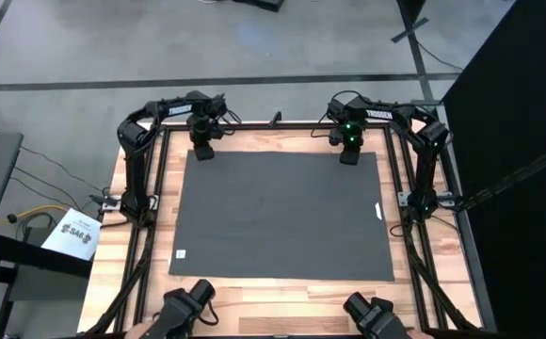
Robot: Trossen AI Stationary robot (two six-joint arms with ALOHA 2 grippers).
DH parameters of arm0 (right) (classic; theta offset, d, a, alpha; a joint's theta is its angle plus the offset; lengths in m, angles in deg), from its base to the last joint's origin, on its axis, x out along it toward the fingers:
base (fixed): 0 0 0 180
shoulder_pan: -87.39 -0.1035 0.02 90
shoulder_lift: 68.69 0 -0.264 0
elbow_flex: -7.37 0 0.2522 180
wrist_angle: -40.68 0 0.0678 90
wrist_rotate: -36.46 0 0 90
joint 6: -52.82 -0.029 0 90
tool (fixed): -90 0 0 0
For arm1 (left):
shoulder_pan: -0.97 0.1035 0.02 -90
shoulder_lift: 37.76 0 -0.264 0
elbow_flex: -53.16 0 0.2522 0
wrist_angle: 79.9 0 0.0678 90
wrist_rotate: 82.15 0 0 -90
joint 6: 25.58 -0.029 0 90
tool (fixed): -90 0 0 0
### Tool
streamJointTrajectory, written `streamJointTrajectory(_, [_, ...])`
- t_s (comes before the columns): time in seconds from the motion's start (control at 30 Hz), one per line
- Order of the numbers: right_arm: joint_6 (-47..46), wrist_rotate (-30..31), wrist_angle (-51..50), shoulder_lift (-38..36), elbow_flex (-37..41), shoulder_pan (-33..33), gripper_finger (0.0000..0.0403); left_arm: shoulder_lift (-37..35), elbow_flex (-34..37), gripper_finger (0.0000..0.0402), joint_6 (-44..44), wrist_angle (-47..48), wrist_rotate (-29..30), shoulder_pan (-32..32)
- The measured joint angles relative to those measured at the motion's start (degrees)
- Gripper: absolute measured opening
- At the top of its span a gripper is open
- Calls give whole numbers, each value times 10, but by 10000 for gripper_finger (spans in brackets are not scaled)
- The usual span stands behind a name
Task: Roll towel
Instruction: Roll the gray towel
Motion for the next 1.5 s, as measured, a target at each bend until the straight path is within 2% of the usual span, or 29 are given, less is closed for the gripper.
streamJointTrajectory(0.1, [1,0,0,0,0,0,0,-9,2,21,-5,-7,-4,-5])
streamJointTrajectory(0.2, [2,0,-2,0,0,-1,0,-14,3,5,-6,-7,-15,-15])
streamJointTrajectory(0.33, [3,2,-3,-8,0,-5,0,-20,3,2,4,-14,18,-28])
streamJointTrajectory(0.47, [3,0,-3,-46,1,-10,0,-46,3,1,8,-16,25,-31])
streamJointTrajectory(0.97, [17,7,22,-207,0,-22,0,-271,2,0,37,-39,20,-41])
streamJointTrajectory(1.17, [17,19,21,-243,0,-23,0,-324,2,0,62,-19,20,-42])
streamJointTrajectory(1.33, [17,137,38,-262,0,-31,0,-343,2,0,72,-5,20,-43])
streamJointTrajectory(1.5, [12,152,52,-271,-1,-33,0,-348,2,0,87,-5,20,-43])
